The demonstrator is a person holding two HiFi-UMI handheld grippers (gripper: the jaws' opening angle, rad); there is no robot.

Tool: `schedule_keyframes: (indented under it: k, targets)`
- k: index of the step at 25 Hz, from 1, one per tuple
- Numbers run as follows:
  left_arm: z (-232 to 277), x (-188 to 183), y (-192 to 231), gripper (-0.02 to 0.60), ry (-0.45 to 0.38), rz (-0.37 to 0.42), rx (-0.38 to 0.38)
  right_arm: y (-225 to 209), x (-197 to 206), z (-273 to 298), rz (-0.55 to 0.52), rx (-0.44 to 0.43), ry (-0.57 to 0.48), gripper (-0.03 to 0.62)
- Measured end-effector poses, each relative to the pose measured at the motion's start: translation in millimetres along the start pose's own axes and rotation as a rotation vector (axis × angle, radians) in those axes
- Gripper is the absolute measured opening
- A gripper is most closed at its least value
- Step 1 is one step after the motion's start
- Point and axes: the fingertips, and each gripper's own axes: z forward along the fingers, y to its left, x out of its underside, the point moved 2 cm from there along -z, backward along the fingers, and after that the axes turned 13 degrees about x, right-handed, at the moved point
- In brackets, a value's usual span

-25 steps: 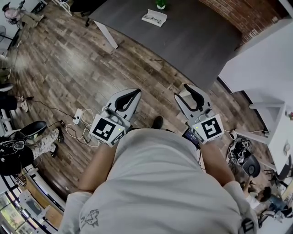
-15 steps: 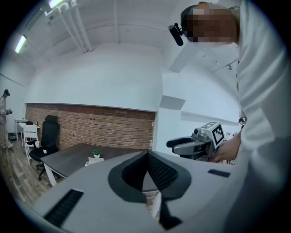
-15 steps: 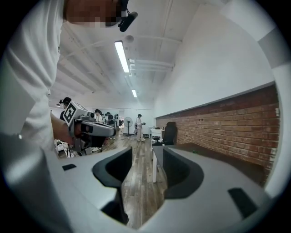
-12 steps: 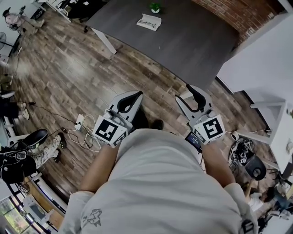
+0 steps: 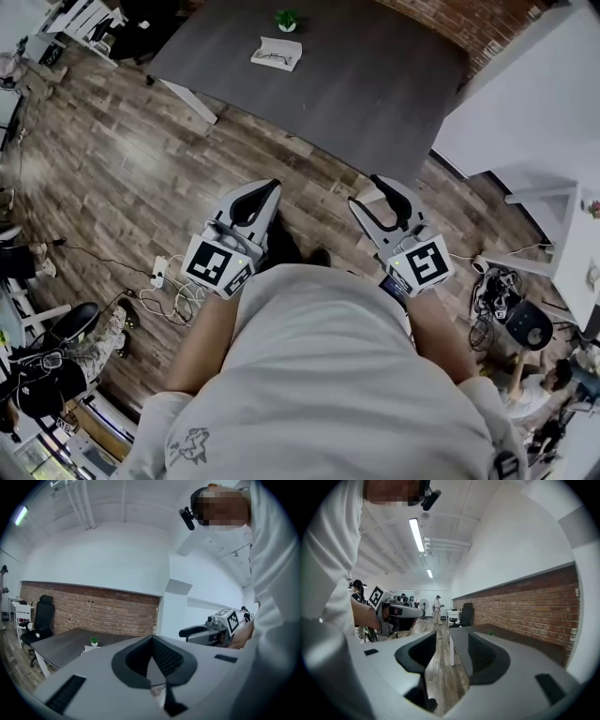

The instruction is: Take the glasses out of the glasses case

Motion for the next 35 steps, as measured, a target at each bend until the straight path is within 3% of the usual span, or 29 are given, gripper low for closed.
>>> schedule_keyframes:
  k: [9,23,35]
  targets:
    - [0,-2,70,0.011,-0.015,-0.021,-0.003,-9,-10,73,-0.016,0.006,0.007,0.219]
    - [-62,-29,219,0.011,-0.065,-0.05,-0.02,44,-47,232,-0.088,-0.041,0.037,0.219]
    - [-77,-18,269,0.011,-0.04,-0.072,0.026,77,-50,297,-0.136,-0.076,0.084,0.219]
